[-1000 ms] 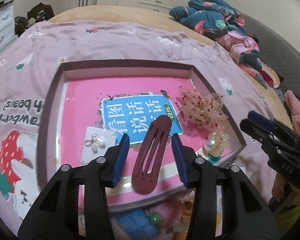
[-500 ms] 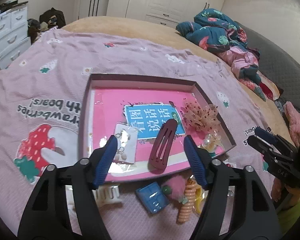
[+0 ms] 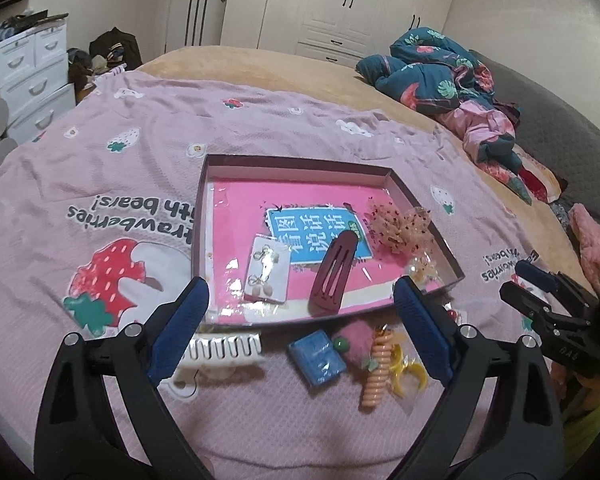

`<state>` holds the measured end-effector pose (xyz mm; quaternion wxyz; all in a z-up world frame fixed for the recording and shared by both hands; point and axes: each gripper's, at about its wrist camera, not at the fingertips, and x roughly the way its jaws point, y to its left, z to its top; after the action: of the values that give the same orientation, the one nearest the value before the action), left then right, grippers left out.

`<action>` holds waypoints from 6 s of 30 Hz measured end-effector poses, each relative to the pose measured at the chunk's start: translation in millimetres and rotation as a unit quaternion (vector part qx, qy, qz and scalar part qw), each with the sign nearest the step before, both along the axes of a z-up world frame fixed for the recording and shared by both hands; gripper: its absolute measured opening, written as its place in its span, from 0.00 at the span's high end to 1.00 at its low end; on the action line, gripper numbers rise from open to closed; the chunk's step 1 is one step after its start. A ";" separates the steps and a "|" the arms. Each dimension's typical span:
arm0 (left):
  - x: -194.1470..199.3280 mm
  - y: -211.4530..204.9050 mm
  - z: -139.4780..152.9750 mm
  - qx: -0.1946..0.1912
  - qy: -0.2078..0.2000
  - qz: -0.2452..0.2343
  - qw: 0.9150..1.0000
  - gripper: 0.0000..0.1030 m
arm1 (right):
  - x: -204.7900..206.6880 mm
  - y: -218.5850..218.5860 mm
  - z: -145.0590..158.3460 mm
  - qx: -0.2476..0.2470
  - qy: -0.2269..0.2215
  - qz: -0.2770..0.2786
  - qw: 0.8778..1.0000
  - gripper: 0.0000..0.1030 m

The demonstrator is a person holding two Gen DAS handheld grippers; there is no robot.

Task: Organize jewelry
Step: 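Withdraw both open tools from the box, then reach the right tool to the yellow hair ties while the left tool approaches the blue clip, then grasp the bagged yellow hair ties with the right tool while the left tool grasps the blue clip, then lower the yellow hair ties into the box with the right tool while the left tool places the blue clip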

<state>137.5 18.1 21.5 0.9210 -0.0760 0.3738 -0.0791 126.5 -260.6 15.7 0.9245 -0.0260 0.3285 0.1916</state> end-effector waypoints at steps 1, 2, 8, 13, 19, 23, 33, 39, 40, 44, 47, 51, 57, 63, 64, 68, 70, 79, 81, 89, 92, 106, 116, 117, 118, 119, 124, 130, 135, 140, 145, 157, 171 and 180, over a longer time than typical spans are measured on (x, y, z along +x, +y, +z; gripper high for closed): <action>-1.3 -0.3 0.3 0.000 0.001 0.000 1.000 0.16 | -2.6 1.2 0.4 0.000 0.000 0.003 1.000 0.33; -3.6 0.2 -0.3 -0.001 0.002 -0.001 1.000 0.15 | -4.9 2.4 0.6 -0.001 -0.001 0.005 1.000 0.33; -16.3 2.4 -3.1 0.003 0.006 0.002 1.000 0.13 | -16.5 10.0 0.6 -0.004 0.001 0.018 1.000 0.29; -24.6 4.2 -3.6 0.007 0.008 0.003 1.000 0.13 | -23.9 15.1 -0.1 -0.003 0.003 0.027 1.000 0.29; -32.6 5.8 -4.4 0.014 0.009 0.004 1.000 0.13 | -29.7 22.1 0.0 -0.004 0.004 0.040 0.999 0.29; -38.1 6.5 -4.7 0.017 0.009 0.004 1.000 0.13 | -33.9 27.0 -1.1 -0.005 0.005 0.049 0.999 0.28; -49.7 8.9 -8.6 0.026 0.013 0.007 1.000 0.13 | -44.3 35.9 -11.2 -0.006 0.018 0.067 0.998 0.28; -56.8 10.0 -16.4 0.029 0.021 0.008 0.999 0.13 | -48.5 39.9 -17.7 -0.005 0.025 0.074 0.997 0.28; -58.1 10.7 -17.6 0.029 0.023 0.008 0.999 0.13 | -49.3 40.7 -19.2 -0.006 0.026 0.075 0.997 0.28; -63.2 11.0 -22.0 0.032 0.028 0.009 0.999 0.13 | -51.8 44.7 -25.3 -0.007 0.034 0.081 0.996 0.28; -65.0 11.5 -25.6 0.032 0.034 0.008 0.999 0.13 | -54.3 49.2 -30.5 -0.012 0.038 0.089 0.995 0.28; -67.2 11.8 -32.4 0.032 0.045 0.004 0.998 0.13 | -56.7 54.7 -36.2 -0.022 0.039 0.096 0.994 0.28; -66.5 5.3 -38.6 0.030 0.055 -0.003 0.998 0.13 | -54.0 58.8 -47.1 -0.029 0.047 0.100 0.993 0.28; -60.5 -6.1 -50.6 0.033 0.067 -0.015 0.997 0.13 | -49.6 62.9 -60.1 -0.049 0.049 0.104 0.992 0.28; -59.3 -7.7 -52.5 0.035 0.069 -0.015 0.997 0.14 | -49.1 63.4 -62.0 -0.051 0.049 0.106 0.992 0.28; -53.5 -10.2 -59.0 0.034 0.076 -0.014 0.996 0.20 | -45.9 68.9 -69.7 -0.066 0.046 0.112 0.990 0.28; -49.4 -10.4 -62.9 0.033 0.082 -0.014 0.996 0.25 | -42.2 72.0 -73.2 -0.069 0.046 0.117 0.990 0.28; -34.0 -17.0 -69.6 0.033 0.098 -0.023 0.994 0.39 | -22.5 86.9 -86.6 -0.084 0.049 0.134 0.986 0.29; -30.0 -21.2 -71.0 0.035 0.101 -0.029 0.994 0.43 | -17.3 89.5 -88.7 -0.085 0.050 0.137 0.986 0.32; -13.7 -28.5 -79.0 0.023 0.113 -0.033 0.993 0.51 | -10.3 90.5 -93.4 -0.081 0.048 0.150 0.984 0.56; -8.0 -28.7 -80.6 0.018 0.114 -0.032 0.993 0.56 | -11.1 87.6 -92.6 -0.080 0.043 0.143 0.986 0.60; 8.8 -30.6 -86.2 -0.001 0.121 -0.023 0.992 0.64 | -9.7 53.2 -85.3 -0.059 0.042 0.093 0.993 0.62; 11.8 -25.7 -90.8 -0.008 0.122 -0.016 0.992 0.71 | -11.6 50.3 -79.4 -0.047 0.037 0.089 0.994 0.62; 10.5 -25.6 -90.2 -0.007 0.120 -0.017 0.993 0.71 | -12.4 49.9 -78.1 -0.046 0.036 0.089 0.994 0.62; 9.2 -25.9 -89.6 -0.006 0.118 -0.018 0.993 0.71 | -12.7 50.4 -76.2 -0.046 0.035 0.089 0.994 0.62; 7.6 -26.0 -88.8 -0.005 0.117 -0.019 0.993 0.71 | -13.1 50.2 -74.9 -0.044 0.034 0.089 0.994 0.62; -4.4 -24.7 -80.8 -0.002 0.102 -0.024 0.994 0.72 | -14.5 49.6 -67.4 -0.033 0.033 0.092 0.995 0.62; -17.4 -18.8 -68.6 -0.010 0.089 -0.024 0.996 0.72 | -17.9 54.5 -59.4 -0.026 0.030 0.100 0.994 0.62; -25.0 -10.0 -56.6 -0.018 0.073 -0.017 0.997 0.72 | -19.7 62.3 -51.9 -0.027 0.024 0.111 0.993 0.62; -28.3 -1.7 -42.5 -0.022 0.053 -0.008 0.998 0.73 | -19.0 69.4 -45.3 -0.025 0.017 0.117 0.993 0.62; -29.7 5.8 -30.7 -0.025 0.035 0.001 0.999 0.73 | -16.9 73.6 -39.4 -0.023 0.012 0.118 0.993 0.62; -20.1 20.9 -14.1 -0.033 0.011 0.017 0.999 0.73 | -5.8 78.6 -28.3 -0.014 -0.001 0.114 0.993 0.62; 7.3 26.4 -4.4 -0.029 0.003 0.021 0.999 0.73 | 28.4 62.1 -14.4 -0.004 -0.021 0.067 0.998 0.62; 30.2 19.4 -11.5 -0.027 0.012 0.015 0.999 0.73 | 55.8 49.9 -15.1 -0.008 -0.023 0.034 0.999 0.62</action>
<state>167.6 37.5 10.0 0.9153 -0.1075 0.3809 -0.0742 182.3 -210.7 0.5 0.9246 -0.0491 0.3078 0.2191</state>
